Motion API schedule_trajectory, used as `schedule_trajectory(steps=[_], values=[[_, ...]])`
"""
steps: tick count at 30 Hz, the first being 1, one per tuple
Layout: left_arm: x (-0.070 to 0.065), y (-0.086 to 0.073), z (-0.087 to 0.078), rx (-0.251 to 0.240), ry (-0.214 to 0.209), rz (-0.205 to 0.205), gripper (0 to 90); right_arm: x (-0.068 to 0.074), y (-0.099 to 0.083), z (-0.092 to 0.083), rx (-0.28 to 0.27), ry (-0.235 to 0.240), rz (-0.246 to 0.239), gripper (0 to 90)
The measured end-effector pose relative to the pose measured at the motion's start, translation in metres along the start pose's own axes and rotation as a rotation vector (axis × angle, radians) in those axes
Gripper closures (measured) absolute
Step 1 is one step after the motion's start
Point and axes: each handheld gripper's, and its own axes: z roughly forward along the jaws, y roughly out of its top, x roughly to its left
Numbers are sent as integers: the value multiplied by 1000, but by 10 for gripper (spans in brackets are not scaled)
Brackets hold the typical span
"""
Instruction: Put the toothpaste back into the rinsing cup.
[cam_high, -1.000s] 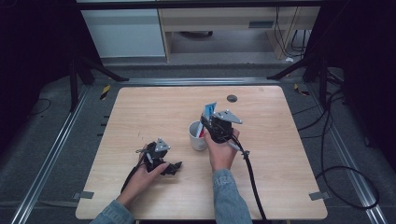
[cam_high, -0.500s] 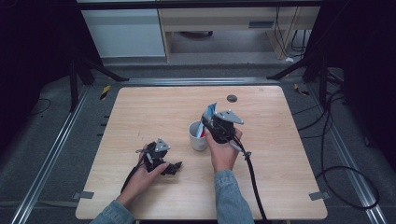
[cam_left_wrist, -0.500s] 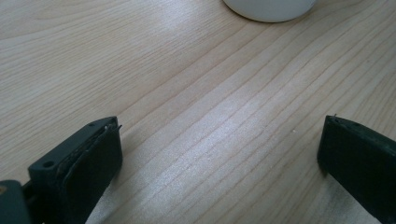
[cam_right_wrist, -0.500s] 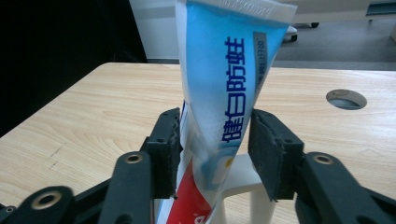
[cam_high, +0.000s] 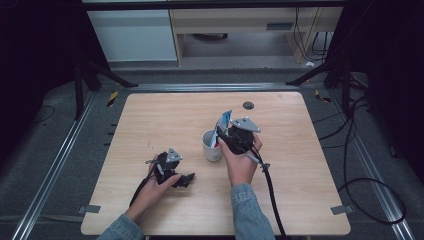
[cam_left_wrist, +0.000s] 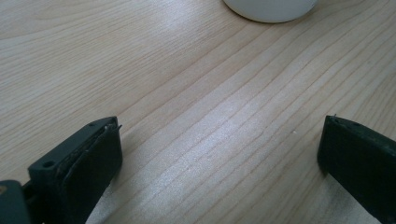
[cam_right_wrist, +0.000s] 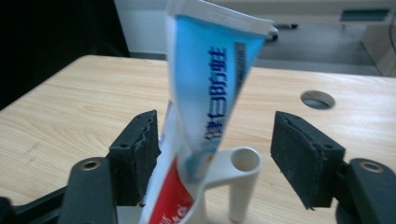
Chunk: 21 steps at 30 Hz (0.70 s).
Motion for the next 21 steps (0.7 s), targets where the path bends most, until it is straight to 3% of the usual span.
schedule_trajectory(steps=[9, 13, 21], values=[[0, 0, 0, -3, 0, -4, 0, -1, 5, -7, -5, 7, -5, 219], [0, 0, 0, -3, 1, 0, 0, -1, 9, -7, -2, -24, -15, 147], [0, 0, 0, -3, 0, 0, 0, -1, 15, -9, 24, -40, -65, 85]])
